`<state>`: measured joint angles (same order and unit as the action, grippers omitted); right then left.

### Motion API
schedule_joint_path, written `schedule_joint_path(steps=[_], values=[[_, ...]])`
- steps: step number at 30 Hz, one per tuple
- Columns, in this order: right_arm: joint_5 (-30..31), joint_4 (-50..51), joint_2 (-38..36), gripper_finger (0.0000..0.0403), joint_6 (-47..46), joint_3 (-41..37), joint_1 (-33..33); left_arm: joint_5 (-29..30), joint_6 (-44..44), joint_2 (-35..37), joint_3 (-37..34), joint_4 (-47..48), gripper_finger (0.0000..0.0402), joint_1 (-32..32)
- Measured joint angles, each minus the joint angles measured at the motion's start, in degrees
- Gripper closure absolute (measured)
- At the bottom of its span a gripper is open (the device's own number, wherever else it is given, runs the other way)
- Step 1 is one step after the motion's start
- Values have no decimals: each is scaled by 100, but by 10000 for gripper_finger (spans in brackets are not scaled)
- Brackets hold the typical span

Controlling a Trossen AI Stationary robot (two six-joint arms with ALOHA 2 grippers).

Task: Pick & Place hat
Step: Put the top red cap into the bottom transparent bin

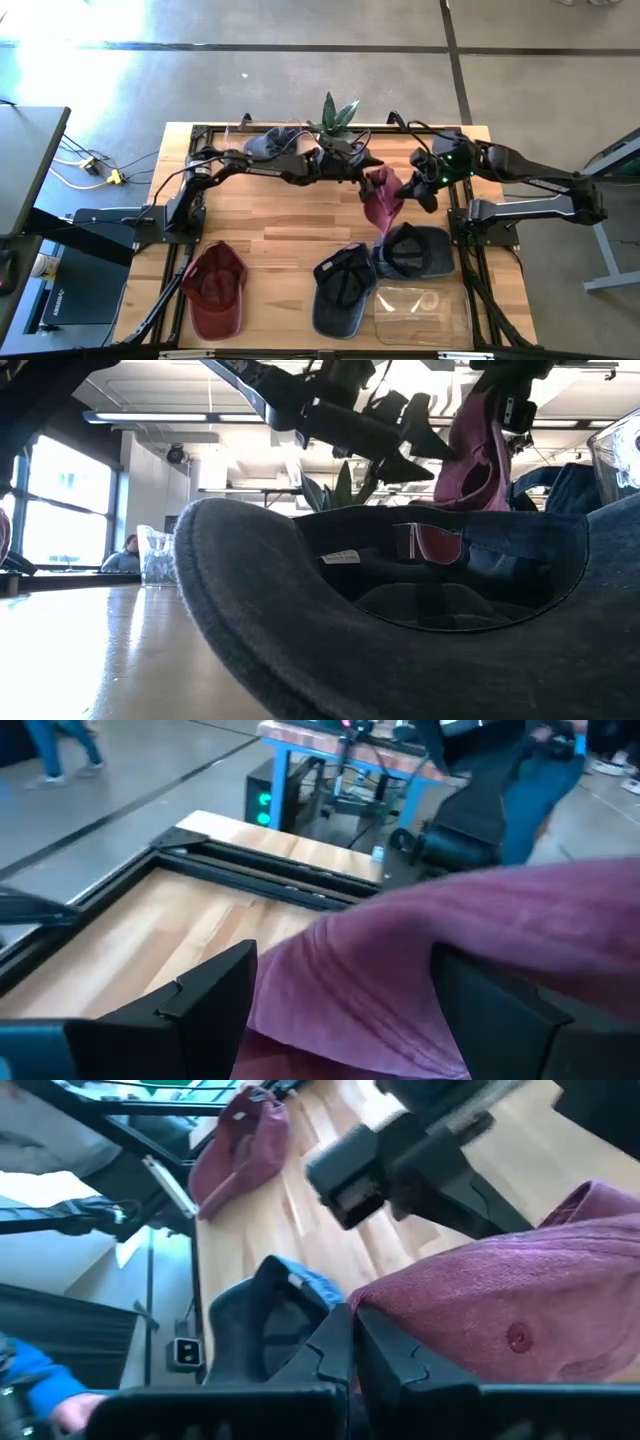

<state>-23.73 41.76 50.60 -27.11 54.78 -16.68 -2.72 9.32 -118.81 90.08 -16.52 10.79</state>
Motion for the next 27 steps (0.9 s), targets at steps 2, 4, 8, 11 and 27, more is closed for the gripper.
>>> schedule_joint_path(steps=[2, 4, 8, 11, 27], values=[[-1, 1, -55, 400, -108, 0, 83, -125, -12, -62, -4, -109, 108, 2], [-38, 0, -125, 399, -251, 0, 151, -294, -11, -148, -4, -384, 108, 2], [-297, -1, -270, 401, -531, 0, 282, -633, -10, -251, -7, -660, 108, 4], [-431, 0, -389, 400, -818, 0, 369, -595, -13, -236, 0, -786, 108, -4], [-761, 183, -652, 401, -1611, -2, 720, -1645, -875, -233, 984, -636, 108, -46]])
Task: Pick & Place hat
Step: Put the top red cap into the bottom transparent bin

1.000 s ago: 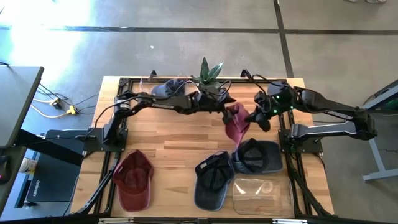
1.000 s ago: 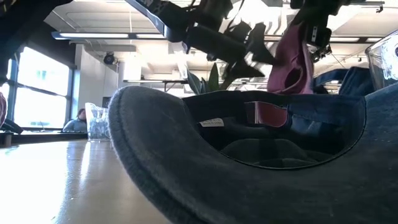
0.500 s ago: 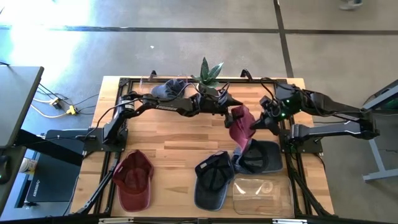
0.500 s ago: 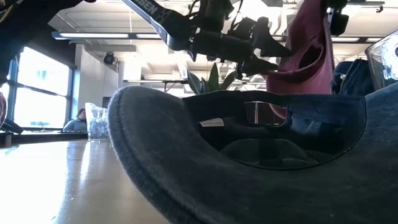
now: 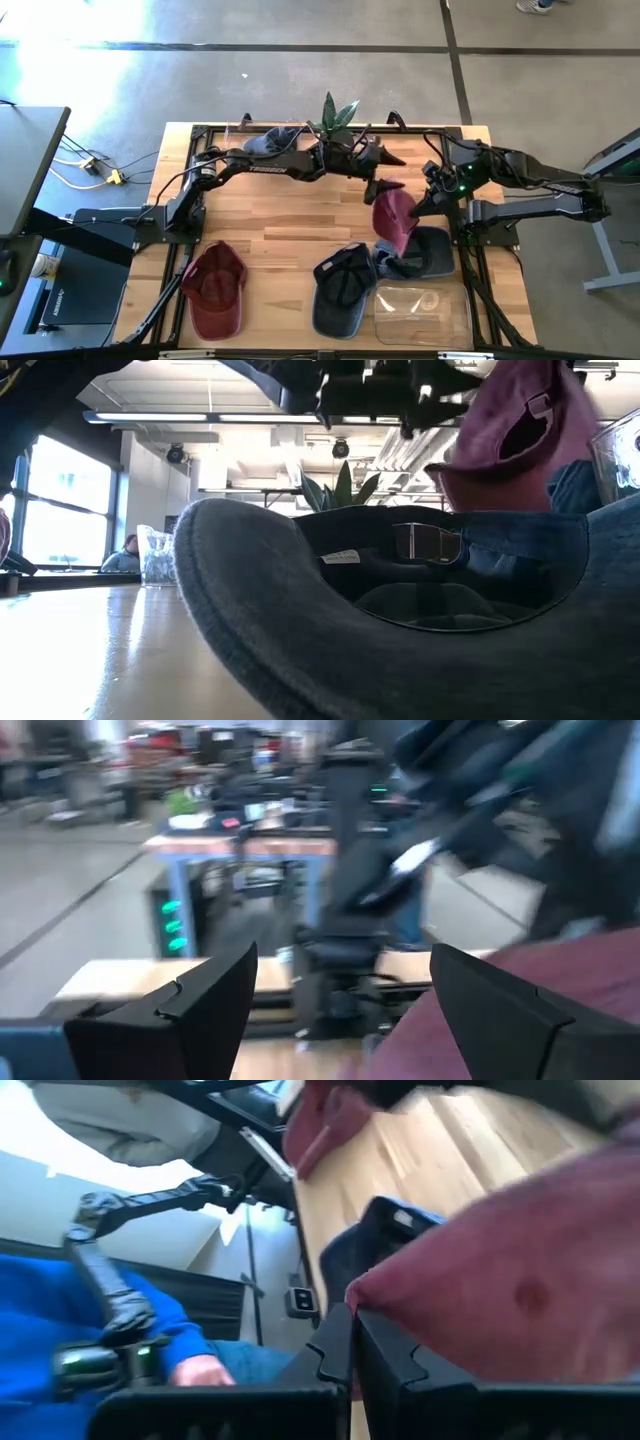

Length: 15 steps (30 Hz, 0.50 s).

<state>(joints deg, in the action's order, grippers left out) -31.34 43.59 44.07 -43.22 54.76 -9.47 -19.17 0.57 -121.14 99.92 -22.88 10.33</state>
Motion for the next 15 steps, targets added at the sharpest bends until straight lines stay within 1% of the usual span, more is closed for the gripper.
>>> schedule_joint_path(steps=[2, 3, 5, 8, 11, 13, 15], values=[[133, 160, -21, 401, 29, 0, 0, -348, -184, 0, 228, 361, 108, 11], [224, 253, -32, 402, 79, 0, 0, -451, -325, 0, 362, 684, 108, 11], [566, 428, -69, 402, 198, 0, 0, -460, -631, 0, 648, 1501, 108, 16], [1343, 654, -67, 402, 306, 0, -36, -141, -938, 0, 1244, 2865, 109, 62], [2198, 811, 36, 402, 367, 0, -114, 223, -987, 0, 1987, 4176, 109, 136], [2648, 922, 169, 402, 531, 0, -217, 433, -996, 0, 2477, 5082, 110, 177], [3005, 987, 327, 402, 685, -55, -374, 572, -1023, 4, 2837, 5767, 118, 215]])
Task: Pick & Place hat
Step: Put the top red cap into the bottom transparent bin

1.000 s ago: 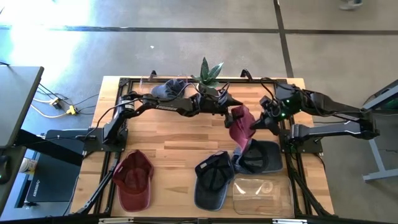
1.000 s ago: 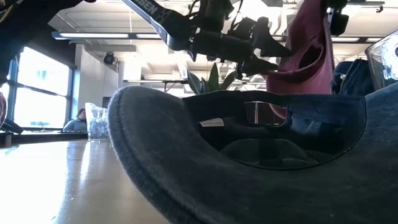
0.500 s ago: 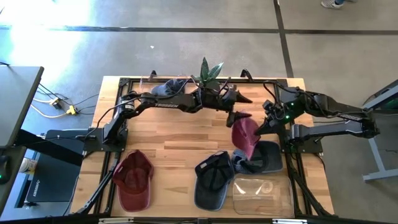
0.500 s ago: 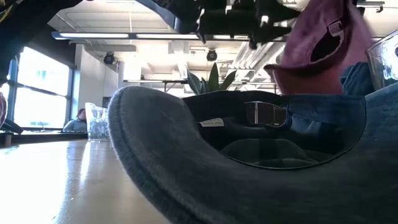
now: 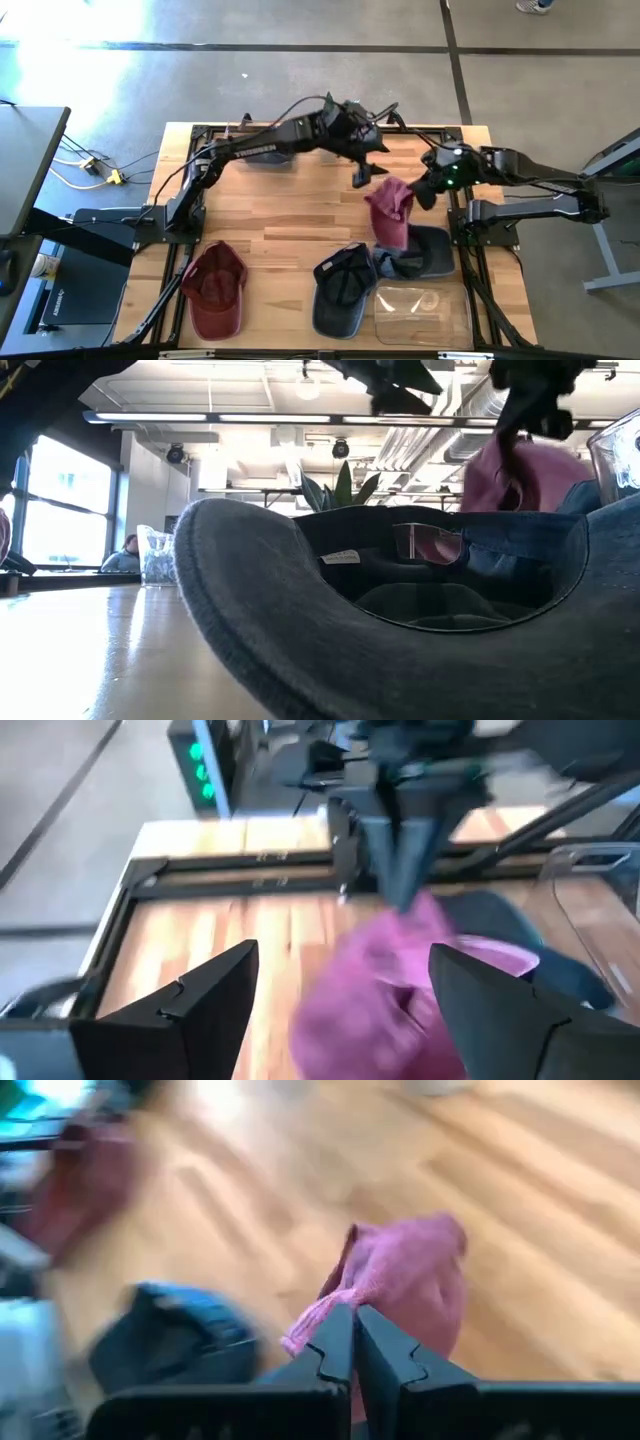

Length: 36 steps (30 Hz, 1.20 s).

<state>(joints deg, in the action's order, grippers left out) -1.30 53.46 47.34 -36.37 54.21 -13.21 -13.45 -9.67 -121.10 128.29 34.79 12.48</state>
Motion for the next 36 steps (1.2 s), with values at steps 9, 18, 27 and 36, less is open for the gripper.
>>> schedule_joint_path(steps=[9, 18, 27, 36], values=[[207, 173, 613, 401, 50, -650, -1054, 63, 400, -2, 129, 1577, 198, 141], [-303, 1505, 860, 338, 652, -407, -1873, 503, 845, -2, 129, 1961, 250, 8], [-1170, 1414, 2130, 171, 1819, 408, -2757, 716, 1094, 15, 0, 2858, 259, -292], [-1581, 1582, 4035, 117, 2718, 432, -3036, 885, 1444, 366, -1245, 2193, 259, -475]])
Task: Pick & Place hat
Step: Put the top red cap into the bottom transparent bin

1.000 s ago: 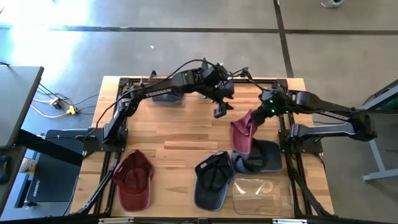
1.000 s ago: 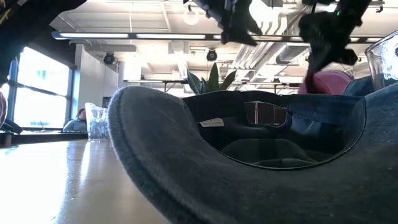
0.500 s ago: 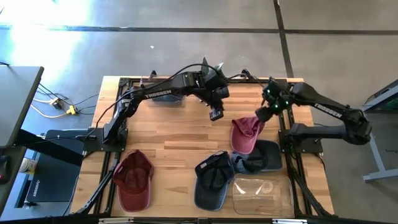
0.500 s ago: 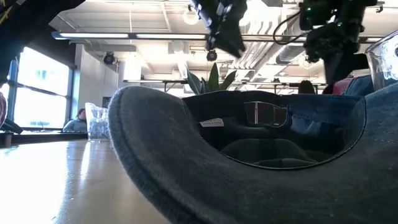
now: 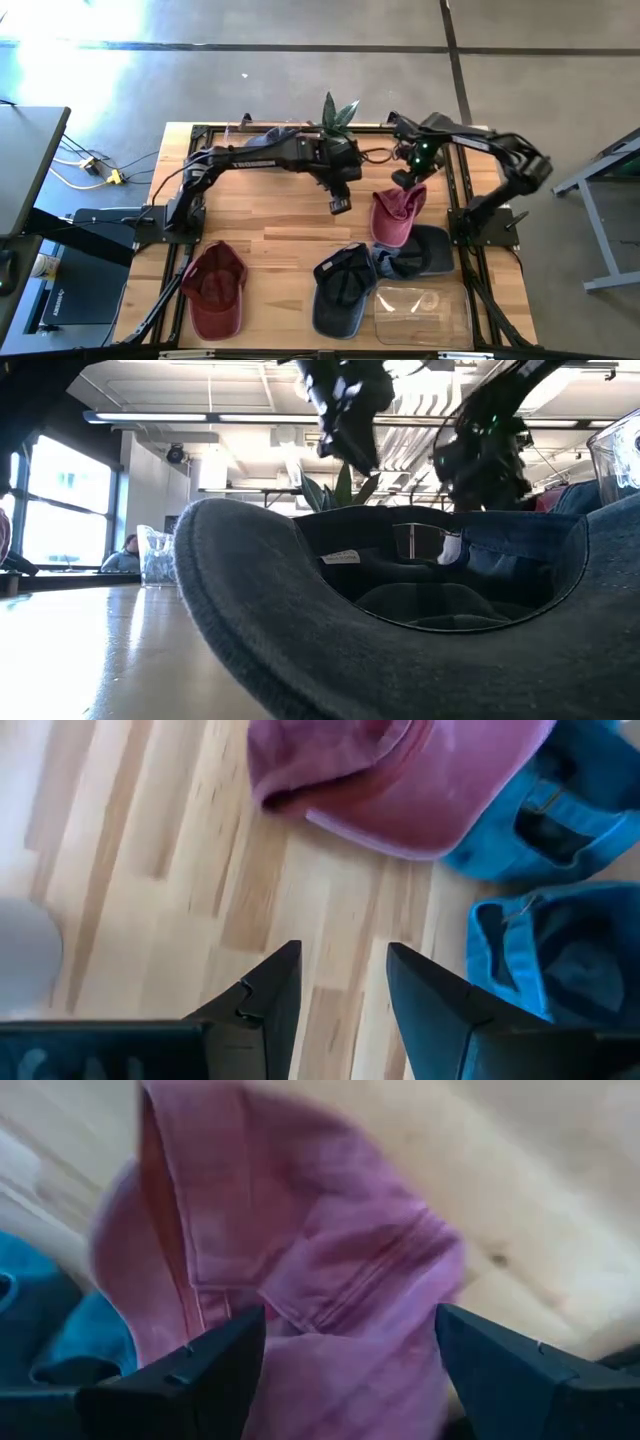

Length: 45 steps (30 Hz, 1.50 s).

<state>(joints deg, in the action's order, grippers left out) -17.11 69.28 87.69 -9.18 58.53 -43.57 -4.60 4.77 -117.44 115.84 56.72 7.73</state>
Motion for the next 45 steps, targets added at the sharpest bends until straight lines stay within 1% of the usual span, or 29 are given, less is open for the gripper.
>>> schedule_joint_path(steps=[2, 3, 6, 8, 11, 13, 15, 17, 21, 22, 23, 26, 28, 30, 33, 35, 39, 41, 43, 45], values=[[-62, 55, 229, 117, 60, -119, 7, 14, 76, 104, -259, 8, 259, 2], [-67, 62, 300, 117, 65, -197, 9, 73, 143, 136, -371, -140, 259, 0], [-99, 91, 364, 117, 42, -469, 8, 304, 198, 449, -813, -217, 259, -1], [-209, 50, 364, 118, 74, -675, -7, 411, 199, 672, -1091, -655, 259, 8], [-529, -22, 364, 140, 190, -995, -30, 444, 197, 980, -1592, -866, 259, 15], [-638, -275, 361, 170, 164, -1196, -30, 485, 199, 981, -1771, -1319, 259, 15], [-642, -508, 333, 212, 30, -1325, -30, 496, 192, 1045, -1879, -1078, 259, 17], [-624, -677, 247, 263, -146, -1381, -29, 512, 149, 1111, -1858, -1218, 260, 17], [-330, -719, -199, 372, -371, -1198, 29, 561, 141, 1153, -1858, -1296, 260, 36], [-186, -718, -367, 387, -389, -1116, 64, 553, 133, 1171, -1867, -1310, 260, 65], [-24, -718, -560, 392, -393, -1028, 112, 546, 133, 1201, -1868, -1399, 260, 93], [505, -715, -1187, 379, -550, -739, 302, 513, 148, 1368, -1853, -1550, 260, 282], [745, -743, -1627, 384, -586, -600, 435, 438, 151, 1493, -1862, -1645, 260, 455], [866, -861, -2058, 396, -584, -493, 583, 209, 151, 1507, -1839, -2055, 260, 641], [1106, -1122, -2633, 394, -629, -429, 840, -261, 199, 1601, -1874, -2395, 260, 920], [1259, -1323, -2947, 392, -662, -425, 992, -462, 194, 1654, -1846, -3078, 260, 1012], [1392, -1510, -3288, 399, -725, -420, 1182, -566, 44, 1633, -1853, -4115, 260, 987], [1390, -1562, -3366, 394, -675, -420, 1267, -650, -245, 1603, -1862, -4634, 260, 923], [1367, -1610, -3422, 393, -500, -420, 1352, -685, -625, 1407, -1820, -5277, 259, 831], [1296, -1673, -3470, 398, -332, -420, 1447, -712, -868, 1239, -1849, -5436, 257, 786]])
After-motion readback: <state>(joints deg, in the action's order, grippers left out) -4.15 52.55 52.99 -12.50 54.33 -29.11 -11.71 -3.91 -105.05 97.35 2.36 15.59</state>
